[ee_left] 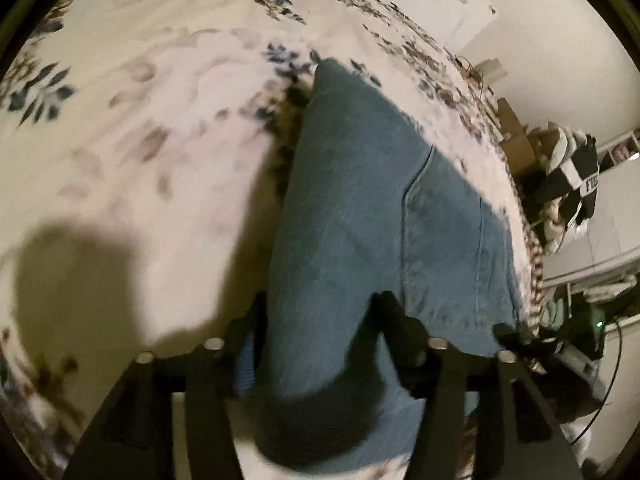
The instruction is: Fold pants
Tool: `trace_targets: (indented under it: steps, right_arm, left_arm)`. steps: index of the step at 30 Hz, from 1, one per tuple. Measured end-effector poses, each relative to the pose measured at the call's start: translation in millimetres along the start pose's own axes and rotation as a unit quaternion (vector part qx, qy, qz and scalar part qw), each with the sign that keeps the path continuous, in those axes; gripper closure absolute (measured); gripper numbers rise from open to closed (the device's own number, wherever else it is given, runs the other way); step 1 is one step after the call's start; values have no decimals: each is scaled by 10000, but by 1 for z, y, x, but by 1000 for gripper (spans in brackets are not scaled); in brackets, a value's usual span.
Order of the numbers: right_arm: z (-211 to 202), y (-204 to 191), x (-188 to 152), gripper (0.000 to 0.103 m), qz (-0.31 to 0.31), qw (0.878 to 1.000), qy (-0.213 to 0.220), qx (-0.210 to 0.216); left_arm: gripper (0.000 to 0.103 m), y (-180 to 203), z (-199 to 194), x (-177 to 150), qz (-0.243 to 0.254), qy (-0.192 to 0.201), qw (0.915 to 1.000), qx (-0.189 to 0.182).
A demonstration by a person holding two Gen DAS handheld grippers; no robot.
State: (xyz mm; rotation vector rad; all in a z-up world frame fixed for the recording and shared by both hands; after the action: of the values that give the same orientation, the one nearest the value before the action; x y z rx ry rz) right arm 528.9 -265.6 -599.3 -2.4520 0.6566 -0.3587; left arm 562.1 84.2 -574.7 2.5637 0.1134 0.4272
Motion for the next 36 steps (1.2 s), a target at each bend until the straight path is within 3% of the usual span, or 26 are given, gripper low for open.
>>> trace_targets:
  steps: [5, 8, 9, 11, 13, 18, 22, 27, 36]
  right_arm:
    - [-29, 17, -4, 36, -19, 9973, 132, -721]
    - [-38, 12, -4, 23, -267, 9922, 148, -1210]
    - [-40, 4, -5, 21, -500, 9877, 177, -1468]
    - [-44, -17, -9, 3, -902, 9777, 236, -1882]
    - [-50, -34, -13, 0, -1210, 9675, 349, -2192]
    - [-71, -78, -36, 0, -1729, 9417, 762, -2784]
    - [-95, -110, -53, 0, -1877, 9341, 957, -2883]
    - [-146, -141, -81, 0, -1970, 9330, 1197, -2762]
    - [-283, -200, -145, 0, -2380, 9218, 1668, -2564]
  left_arm:
    - [38, -4, -12, -12, 12, -16, 9998, 204]
    - [30, 9, -18, -10, 214, -59, 9968, 773]
    - [25, 15, -20, -7, 342, -61, 9941, 1031]
    - [17, 28, -22, -4, 589, -2, 9889, 1365]
    - [10, 45, -30, -2, 826, 100, 9833, 1616]
    - [10, 76, -45, -8, 1278, 128, 9730, 1918]
    - [10, 102, -77, -16, 1355, 284, 9707, 1963]
    - [10, 136, -132, -28, 1381, 532, 9666, 2091]
    - [10, 200, -258, -67, 1479, 1091, 9599, 2116]
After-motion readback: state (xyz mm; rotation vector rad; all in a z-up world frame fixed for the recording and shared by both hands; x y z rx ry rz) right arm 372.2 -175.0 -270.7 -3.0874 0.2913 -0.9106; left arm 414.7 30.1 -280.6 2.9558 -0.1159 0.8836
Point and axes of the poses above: each gripper's, at about its wrist camera, not at the fingertips, and z roughly the way its jaws point, y to its right, x to its top, the point moved 2 cm from there along z, roughly the way its jaws point
